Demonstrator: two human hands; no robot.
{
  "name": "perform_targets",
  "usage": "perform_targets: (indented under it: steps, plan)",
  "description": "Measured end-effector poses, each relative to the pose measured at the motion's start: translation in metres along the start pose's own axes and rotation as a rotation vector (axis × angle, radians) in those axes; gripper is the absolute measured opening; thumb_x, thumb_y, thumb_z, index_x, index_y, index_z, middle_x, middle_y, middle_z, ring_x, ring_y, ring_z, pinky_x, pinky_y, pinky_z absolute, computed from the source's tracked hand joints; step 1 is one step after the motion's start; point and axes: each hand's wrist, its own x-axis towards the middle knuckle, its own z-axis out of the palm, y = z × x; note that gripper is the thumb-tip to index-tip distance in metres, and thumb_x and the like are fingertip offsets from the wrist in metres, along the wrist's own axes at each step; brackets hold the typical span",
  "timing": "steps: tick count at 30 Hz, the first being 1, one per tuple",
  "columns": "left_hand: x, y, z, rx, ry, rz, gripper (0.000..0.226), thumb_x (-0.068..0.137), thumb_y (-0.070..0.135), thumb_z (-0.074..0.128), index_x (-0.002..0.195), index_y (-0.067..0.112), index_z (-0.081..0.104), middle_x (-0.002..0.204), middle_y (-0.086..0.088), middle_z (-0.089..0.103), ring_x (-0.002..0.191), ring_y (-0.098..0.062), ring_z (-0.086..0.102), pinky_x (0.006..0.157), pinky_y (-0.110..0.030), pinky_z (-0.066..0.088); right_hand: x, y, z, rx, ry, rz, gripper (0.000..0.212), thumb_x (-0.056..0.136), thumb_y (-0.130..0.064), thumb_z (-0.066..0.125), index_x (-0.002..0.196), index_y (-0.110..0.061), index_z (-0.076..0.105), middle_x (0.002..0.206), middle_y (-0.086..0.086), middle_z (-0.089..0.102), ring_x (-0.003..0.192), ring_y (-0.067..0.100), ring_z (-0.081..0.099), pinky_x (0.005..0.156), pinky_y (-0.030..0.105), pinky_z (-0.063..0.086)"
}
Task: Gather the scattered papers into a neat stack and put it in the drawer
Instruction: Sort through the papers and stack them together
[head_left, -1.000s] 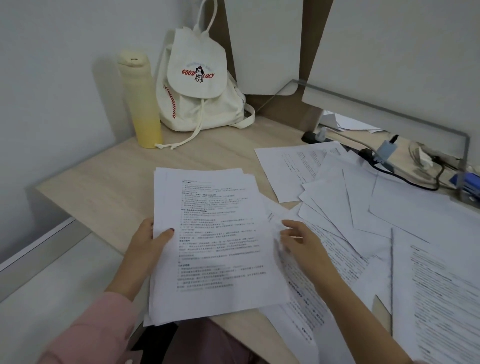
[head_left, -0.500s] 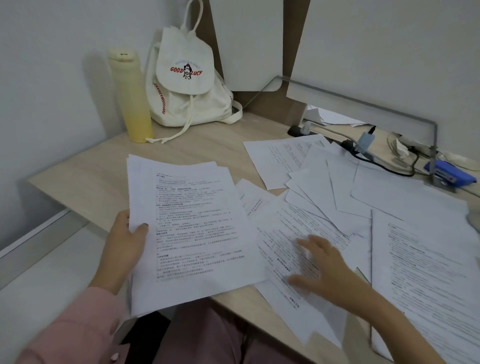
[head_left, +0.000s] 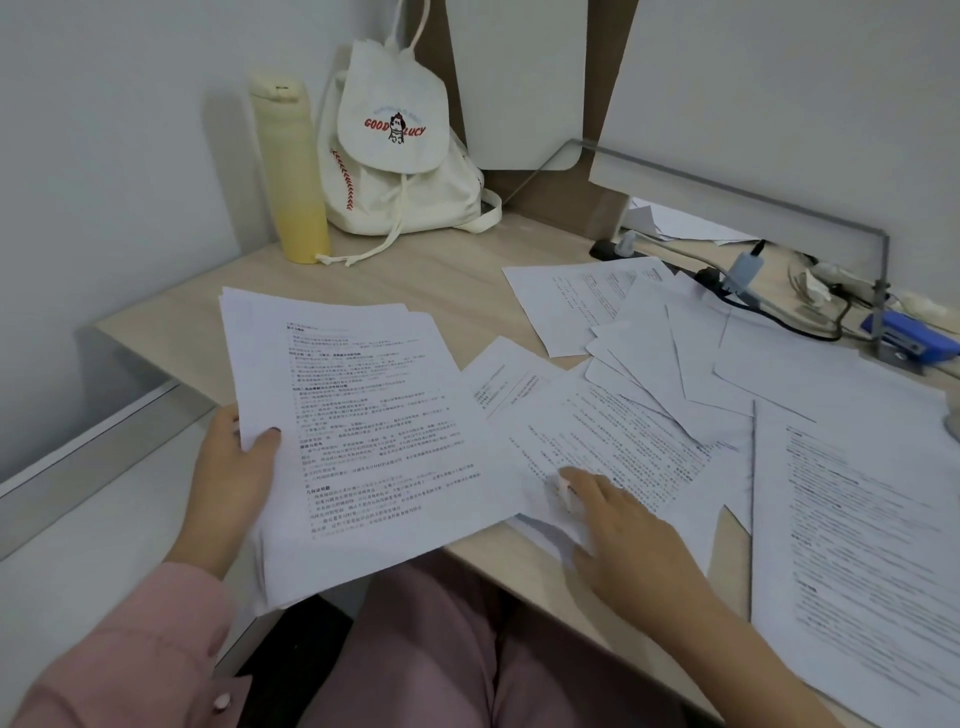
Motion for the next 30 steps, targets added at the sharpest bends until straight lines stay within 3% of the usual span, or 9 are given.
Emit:
perform_targets:
  steps: [3, 5, 10, 13, 18, 22, 24, 28, 30]
  plan:
    - [0.0, 0.002, -0.008, -0.029, 0.023, 0.001, 0.03, 0.093, 0.009, 0.045, 0.123, 0.011, 0.046, 0.108, -0.004, 0.053, 0.095, -0.022, 0.052, 0.081, -0.035, 0.038, 0.009, 0.01, -0.014, 0.136, 0.077, 0.133, 0.035, 0.093, -0.019, 0.042, 0.128, -0.019, 0.039, 0.095, 0.0, 0.064, 0.075, 0.017, 0.058, 0.061, 0.029, 0.043]
    - [0.003, 0.002, -0.016, -0.039, 0.041, -0.003, 0.03, 0.093, 0.01, 0.045, 0.123, 0.011, 0.046, 0.109, -0.004, 0.054, 0.096, -0.023, 0.052, 0.082, -0.037, 0.039, 0.016, 0.017, -0.024, 0.227, 0.152, 0.225, 0.026, 0.095, -0.011, 0.038, 0.119, -0.01, 0.047, 0.067, 0.002, 0.054, 0.057, 0.017, 0.047, 0.051, 0.031, 0.035]
    - [0.009, 0.005, -0.022, -0.061, 0.009, -0.01, 0.029, 0.093, 0.012, 0.045, 0.122, 0.012, 0.046, 0.112, -0.005, 0.055, 0.098, -0.025, 0.054, 0.083, -0.039, 0.042, 0.034, 0.021, -0.051, 0.732, 0.297, 0.417, 0.019, 0.095, -0.013, 0.037, 0.097, -0.003, 0.053, 0.097, 0.024, 0.058, 0.077, 0.029, 0.053, 0.065, 0.032, 0.038]
    - [0.006, 0.008, -0.014, -0.104, -0.036, -0.001, 0.032, 0.092, 0.008, 0.045, 0.124, 0.011, 0.044, 0.112, -0.006, 0.056, 0.1, -0.024, 0.054, 0.082, -0.037, 0.041, 0.047, 0.006, -0.062, 1.068, 0.292, 0.459, 0.018, 0.093, -0.015, 0.04, 0.094, -0.008, 0.057, 0.104, 0.019, 0.062, 0.095, 0.037, 0.058, 0.075, 0.037, 0.044]
    - [0.005, 0.011, 0.003, -0.134, -0.131, -0.032, 0.022, 0.092, 0.008, 0.044, 0.113, 0.015, 0.04, 0.111, -0.004, 0.056, 0.095, -0.019, 0.056, 0.072, -0.028, 0.046, 0.083, -0.043, -0.065, 1.38, 0.145, 0.381, 0.025, 0.094, -0.007, 0.036, 0.105, -0.014, 0.056, 0.1, 0.001, 0.064, 0.093, 0.021, 0.061, 0.076, 0.044, 0.056]
    - [0.005, 0.013, 0.011, -0.11, -0.209, 0.061, 0.051, 0.09, -0.004, 0.04, 0.135, 0.019, 0.031, 0.133, 0.003, 0.045, 0.119, -0.015, 0.049, 0.099, -0.035, 0.043, 0.117, -0.079, -0.048, 1.495, -0.018, 0.358, 0.027, 0.092, -0.003, 0.032, 0.102, -0.014, 0.054, 0.098, 0.003, 0.061, 0.09, 0.021, 0.059, 0.089, 0.047, 0.052]
    - [0.006, 0.012, 0.012, -0.124, -0.234, 0.118, 0.065, 0.09, -0.004, 0.041, 0.144, 0.026, 0.022, 0.146, 0.008, 0.034, 0.129, -0.009, 0.039, 0.104, -0.024, 0.04, 0.133, -0.094, -0.038, 1.544, -0.082, 0.381, 0.025, 0.092, -0.002, 0.032, 0.107, -0.009, 0.051, 0.101, 0.008, 0.058, 0.087, 0.023, 0.056, 0.085, 0.043, 0.051]
    - [0.008, 0.015, 0.014, -0.214, -0.292, 0.013, 0.055, 0.081, 0.033, 0.067, 0.132, 0.028, 0.047, 0.131, 0.011, 0.052, 0.117, -0.007, 0.053, 0.097, -0.023, 0.044, 0.152, -0.114, -0.028, 1.807, -0.229, 0.376, 0.018, 0.092, -0.001, 0.036, 0.104, 0.0, 0.05, 0.108, 0.018, 0.053, 0.096, 0.03, 0.055, 0.087, 0.041, 0.052]
    - [0.012, 0.015, 0.016, -0.157, -0.28, 0.023, 0.045, 0.074, 0.037, 0.073, 0.115, 0.025, 0.06, 0.112, 0.013, 0.063, 0.1, -0.002, 0.062, 0.079, -0.011, 0.048, 0.154, -0.119, -0.027, 1.873, -0.32, 0.299, 0.018, 0.095, -0.006, 0.04, 0.103, 0.002, 0.054, 0.109, 0.021, 0.059, 0.097, 0.033, 0.06, 0.08, 0.037, 0.057]
